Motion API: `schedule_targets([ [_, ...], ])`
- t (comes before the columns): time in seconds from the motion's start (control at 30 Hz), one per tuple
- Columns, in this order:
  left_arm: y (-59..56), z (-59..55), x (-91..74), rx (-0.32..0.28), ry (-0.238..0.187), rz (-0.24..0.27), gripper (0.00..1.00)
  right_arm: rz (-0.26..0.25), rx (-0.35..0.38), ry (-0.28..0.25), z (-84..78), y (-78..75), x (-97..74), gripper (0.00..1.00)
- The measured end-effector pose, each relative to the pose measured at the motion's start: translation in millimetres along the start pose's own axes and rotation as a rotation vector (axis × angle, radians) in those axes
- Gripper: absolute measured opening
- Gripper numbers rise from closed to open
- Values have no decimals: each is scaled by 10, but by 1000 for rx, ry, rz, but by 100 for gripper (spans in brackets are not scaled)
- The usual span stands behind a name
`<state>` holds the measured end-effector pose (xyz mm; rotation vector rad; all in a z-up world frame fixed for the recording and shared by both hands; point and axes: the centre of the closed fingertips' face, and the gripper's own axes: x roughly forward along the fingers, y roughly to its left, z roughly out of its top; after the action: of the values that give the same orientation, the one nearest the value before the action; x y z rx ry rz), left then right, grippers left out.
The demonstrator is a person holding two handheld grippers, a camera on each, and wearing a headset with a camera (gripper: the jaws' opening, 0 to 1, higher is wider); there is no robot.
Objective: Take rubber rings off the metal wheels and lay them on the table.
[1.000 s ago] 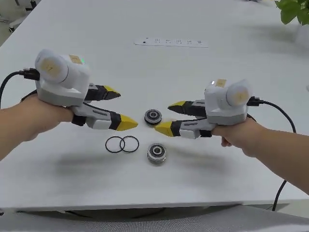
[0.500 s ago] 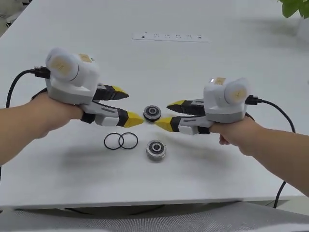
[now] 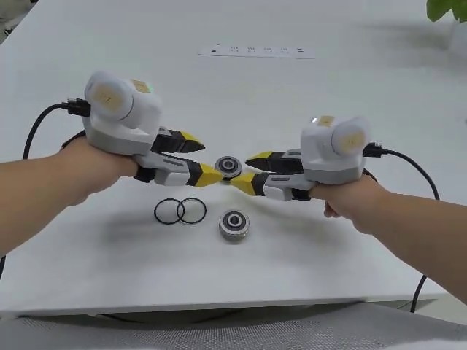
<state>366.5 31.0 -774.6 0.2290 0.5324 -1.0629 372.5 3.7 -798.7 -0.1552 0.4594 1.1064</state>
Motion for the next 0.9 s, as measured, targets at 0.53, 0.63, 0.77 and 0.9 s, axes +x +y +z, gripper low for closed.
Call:
schedule_targets([
  [0.53, -20, -12, 192, 16, 26, -14, 31, -2, 6, -2, -15, 13, 71, 21],
  [0.63, -27, -11, 210, 17, 27, -16, 28, -5, 15, -2, -24, 7, 61, 20],
  [0.77, -31, -2, 231, 14, 25, -15, 25, -10, 19, -2, -35, -2, 52, 19],
  [0.9, -43, -7, 261, 22, 36, -17, 23, -10, 19, -3, -37, 4, 49, 18],
])
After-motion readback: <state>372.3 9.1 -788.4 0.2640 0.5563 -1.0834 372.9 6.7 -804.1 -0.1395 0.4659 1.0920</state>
